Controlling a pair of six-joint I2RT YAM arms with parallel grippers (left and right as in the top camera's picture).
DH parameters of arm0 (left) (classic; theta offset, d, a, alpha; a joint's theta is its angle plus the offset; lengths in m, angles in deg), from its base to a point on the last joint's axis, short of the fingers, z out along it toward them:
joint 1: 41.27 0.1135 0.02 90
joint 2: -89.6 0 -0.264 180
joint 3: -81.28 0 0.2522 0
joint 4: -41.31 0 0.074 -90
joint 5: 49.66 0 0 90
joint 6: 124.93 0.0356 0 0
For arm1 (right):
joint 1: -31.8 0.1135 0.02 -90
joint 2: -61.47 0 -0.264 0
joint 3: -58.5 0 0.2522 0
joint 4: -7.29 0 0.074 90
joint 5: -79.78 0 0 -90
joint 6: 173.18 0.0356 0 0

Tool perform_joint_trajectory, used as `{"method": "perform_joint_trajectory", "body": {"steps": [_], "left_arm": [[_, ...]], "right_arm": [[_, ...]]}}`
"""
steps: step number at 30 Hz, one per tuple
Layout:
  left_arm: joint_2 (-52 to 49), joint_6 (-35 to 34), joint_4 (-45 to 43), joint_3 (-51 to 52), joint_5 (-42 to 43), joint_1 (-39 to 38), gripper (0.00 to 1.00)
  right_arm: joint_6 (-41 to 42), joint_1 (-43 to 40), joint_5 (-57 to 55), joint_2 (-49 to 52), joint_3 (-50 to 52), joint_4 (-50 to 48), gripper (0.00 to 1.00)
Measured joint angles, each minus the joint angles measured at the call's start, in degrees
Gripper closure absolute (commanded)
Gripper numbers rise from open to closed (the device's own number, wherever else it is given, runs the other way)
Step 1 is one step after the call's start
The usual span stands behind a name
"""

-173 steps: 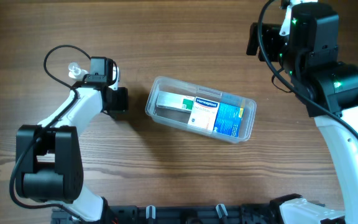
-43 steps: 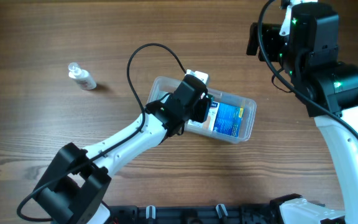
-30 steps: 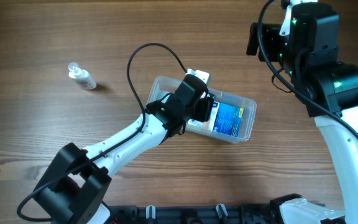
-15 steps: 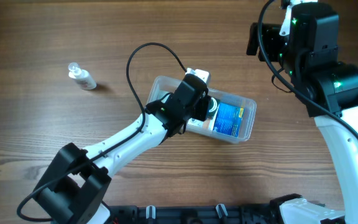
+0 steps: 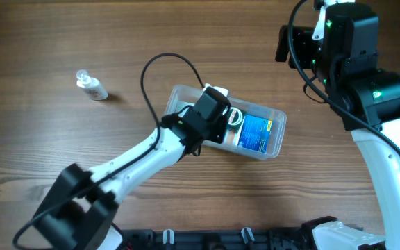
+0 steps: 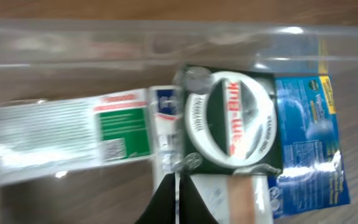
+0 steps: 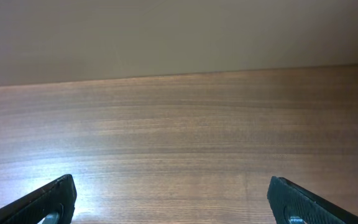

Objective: Pack container
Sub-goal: 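Raise the left gripper and move it left to the white bottle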

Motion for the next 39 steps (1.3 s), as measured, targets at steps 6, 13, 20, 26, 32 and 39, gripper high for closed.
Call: {"method": "perform_joint_trajectory", "body": {"steps": [6,13,20,26,32,39], "left_arm": [[18.9,2.1,4.8,-0.3,-8.6,3.4,0.5],[38.2,2.3,15.4,-1.8,-12.5,19.8,0.49],[35.7,1.4,20.9,-1.9,-6.9,38.3,0.32],[25.9,1.5,19.7,-1.9,-2.4,45.1,0.3],[15.2,1.8,24.3,-7.3,-1.1,48.5,0.24],[8.3,4.9,25.4,-18.8,-0.7,53.1,0.19]], "right_arm": [[0.0,0.0,0.0,0.0,0.0,0.0,0.0],[0.0,0.0,0.0,0.0,0.0,0.0,0.0],[0.0,0.0,0.0,0.0,0.0,0.0,0.0],[0.0,0.0,0.0,0.0,0.0,0.0,0.0],[0.0,0.0,0.0,0.0,0.0,0.0,0.0],[0.0,0.0,0.0,0.0,0.0,0.0,0.0]]}}
